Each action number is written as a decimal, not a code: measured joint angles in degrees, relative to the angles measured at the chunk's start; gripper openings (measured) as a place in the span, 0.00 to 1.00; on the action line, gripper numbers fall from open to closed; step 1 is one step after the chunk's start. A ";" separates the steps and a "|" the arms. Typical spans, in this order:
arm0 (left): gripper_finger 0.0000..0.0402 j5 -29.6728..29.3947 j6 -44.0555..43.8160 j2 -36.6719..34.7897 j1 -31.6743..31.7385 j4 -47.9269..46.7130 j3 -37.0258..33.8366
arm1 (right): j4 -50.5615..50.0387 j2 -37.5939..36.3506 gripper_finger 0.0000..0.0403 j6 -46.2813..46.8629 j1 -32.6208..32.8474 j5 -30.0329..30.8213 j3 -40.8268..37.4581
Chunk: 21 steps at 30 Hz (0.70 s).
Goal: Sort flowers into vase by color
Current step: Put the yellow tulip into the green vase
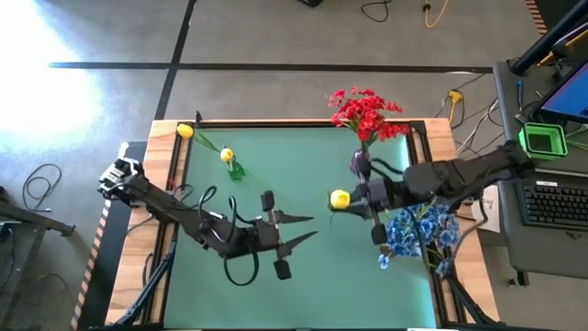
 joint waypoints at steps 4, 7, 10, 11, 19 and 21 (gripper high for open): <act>0.32 -0.02 -0.04 0.91 0.40 3.96 -0.01 | 2.58 1.31 0.03 -1.92 3.64 2.59 0.00; 0.35 2.55 -1.47 1.89 0.80 5.16 0.00 | 4.57 2.58 0.03 -3.26 5.11 4.43 0.00; 0.39 5.37 -3.38 2.75 0.97 5.21 -0.02 | 4.95 3.45 0.03 -3.63 5.67 4.78 0.00; 0.41 5.24 -3.85 2.88 0.97 5.24 -0.02 | 5.01 3.75 0.03 -3.54 5.67 4.83 0.00; 0.50 1.09 -6.67 4.55 2.23 5.60 -0.02 | 8.02 4.41 0.03 -2.78 5.65 4.89 0.00; 0.51 1.10 -6.97 5.67 2.91 6.18 -0.02 | 9.02 4.63 0.03 -2.76 5.62 4.89 0.00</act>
